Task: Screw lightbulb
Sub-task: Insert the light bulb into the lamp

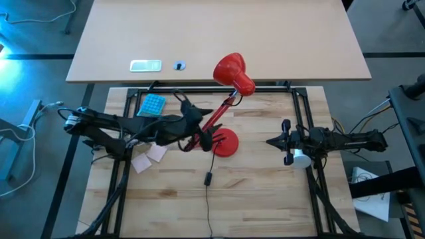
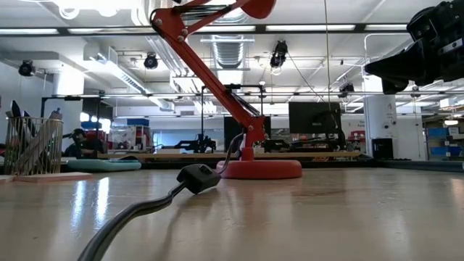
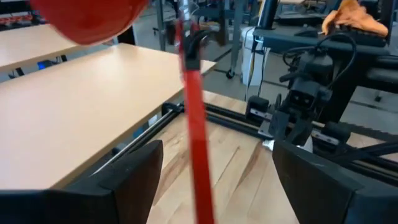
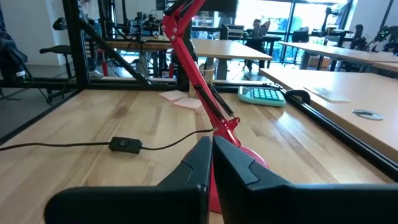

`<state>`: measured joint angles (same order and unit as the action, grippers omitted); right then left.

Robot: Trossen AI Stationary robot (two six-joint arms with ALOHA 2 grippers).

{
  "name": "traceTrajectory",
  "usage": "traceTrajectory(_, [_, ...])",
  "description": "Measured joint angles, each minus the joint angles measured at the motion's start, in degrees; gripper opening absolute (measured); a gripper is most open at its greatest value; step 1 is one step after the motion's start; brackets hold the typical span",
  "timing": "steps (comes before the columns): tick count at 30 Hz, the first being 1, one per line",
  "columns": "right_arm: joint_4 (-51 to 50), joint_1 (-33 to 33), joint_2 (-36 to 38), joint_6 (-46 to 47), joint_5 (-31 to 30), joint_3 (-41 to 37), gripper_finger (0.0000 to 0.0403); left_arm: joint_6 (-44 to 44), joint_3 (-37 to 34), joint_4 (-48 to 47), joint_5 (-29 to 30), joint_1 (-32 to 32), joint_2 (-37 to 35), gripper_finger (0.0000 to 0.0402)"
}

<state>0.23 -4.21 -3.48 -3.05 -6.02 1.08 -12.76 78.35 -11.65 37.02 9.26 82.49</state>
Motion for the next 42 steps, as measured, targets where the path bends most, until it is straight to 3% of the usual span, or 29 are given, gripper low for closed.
traceTrajectory(9, [0.0, 0.0, 0.01, 0.0, 0.0, 0.0, 0.0008, -4.26, 4.93, -5.86, 0.01, -3.53, 5.23, 0.0295])
traceTrajectory(19, [0.0, 0.0, -0.01, 0.0, -0.01, 0.0, 0.0008, -8.12, 4.39, -9.48, -0.17, -5.33, 4.36, 0.028])
traceTrajectory(25, [0.01, 0.0, 0.0, 0.0, -0.02, 0.0, 0.0008, -9.02, 4.35, -9.49, -1.88, -4.85, 4.34, 0.0201])
traceTrajectory(32, [0.0, 0.0, -0.01, 0.0, 0.0, 0.0, 0.0008, -9.61, 4.66, -10.1, -5.15, -4.77, 4.34, 0.0028])
traceTrajectory(37, [0.22, 0.0, -0.01, -2.4, -0.03, 0.0, 0.0008, -6.1, 7.6, -14.89, -5.54, -4.72, 4.34, 0.0034])
traceTrajectory(42, [0.48, 0.0, -0.01, -23.26, -0.04, 0.0, 0.0008, -0.21, 11.71, -19.15, -3.19, -3.92, 4.34, 0.0027])
